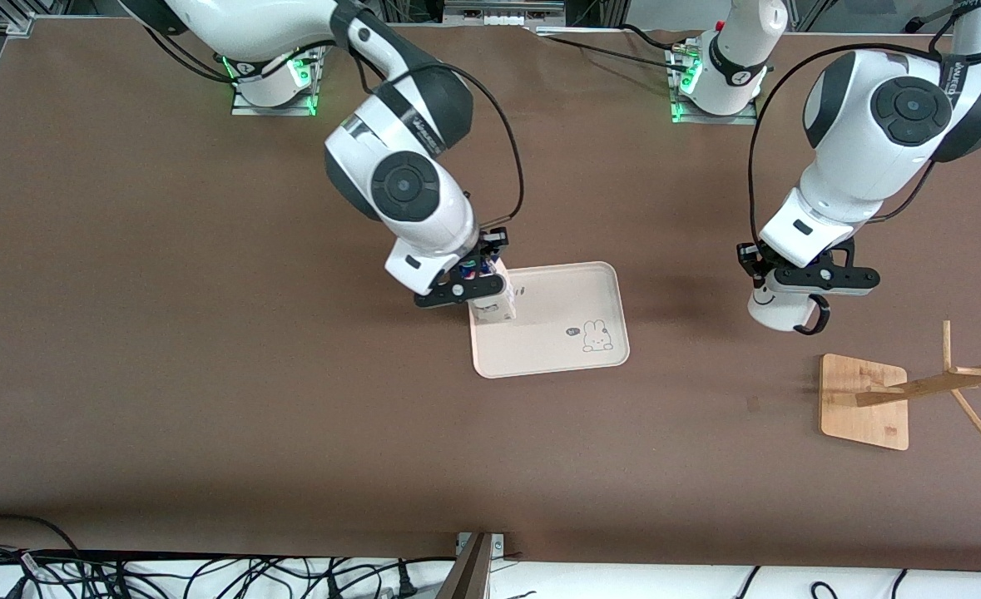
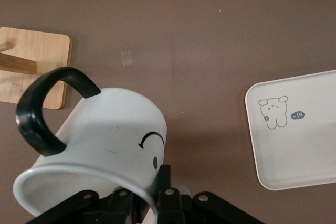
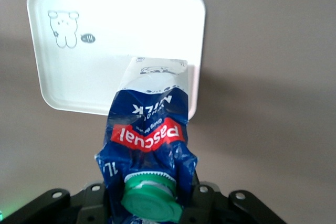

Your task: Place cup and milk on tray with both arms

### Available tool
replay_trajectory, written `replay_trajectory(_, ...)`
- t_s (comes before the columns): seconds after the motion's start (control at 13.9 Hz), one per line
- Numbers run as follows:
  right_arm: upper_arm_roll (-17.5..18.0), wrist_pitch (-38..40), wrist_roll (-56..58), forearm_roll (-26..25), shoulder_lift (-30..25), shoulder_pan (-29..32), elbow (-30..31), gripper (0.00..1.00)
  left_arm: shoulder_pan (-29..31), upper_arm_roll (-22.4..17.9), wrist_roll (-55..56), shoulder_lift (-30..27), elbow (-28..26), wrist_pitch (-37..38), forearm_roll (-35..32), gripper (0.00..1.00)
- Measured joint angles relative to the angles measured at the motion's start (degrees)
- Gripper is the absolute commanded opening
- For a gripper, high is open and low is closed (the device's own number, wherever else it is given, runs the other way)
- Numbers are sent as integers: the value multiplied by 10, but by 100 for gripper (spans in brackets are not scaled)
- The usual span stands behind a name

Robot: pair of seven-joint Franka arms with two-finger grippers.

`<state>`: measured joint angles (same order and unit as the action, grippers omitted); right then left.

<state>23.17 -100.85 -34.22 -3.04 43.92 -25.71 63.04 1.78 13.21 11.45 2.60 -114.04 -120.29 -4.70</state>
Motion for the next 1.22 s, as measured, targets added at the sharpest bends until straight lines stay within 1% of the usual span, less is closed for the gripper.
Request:
replay_trajectory(0.22,-5,-18,-27,0,14,-29,-2,50,-3,0,-32,2,17,36,42,0)
replay_trajectory(0.5,-27,-43,-30,-1,20,-28,-4,50,-4,0,-157,24,54,91,51,0)
replay_trajectory(0.86,-31,-70,-28,-1,24,-16,-8,50,-4,0,-184,74,127,157,53,0)
replay_trajectory(1.0,-31,-75,-19,-1,28,-16,-8,50,-4,0,-186,100,165,198,60,0)
replay_trajectory(1.22,-31,-82,-13,-1,37,-16,-8,50,-4,0,-187,143,235,277,62,0)
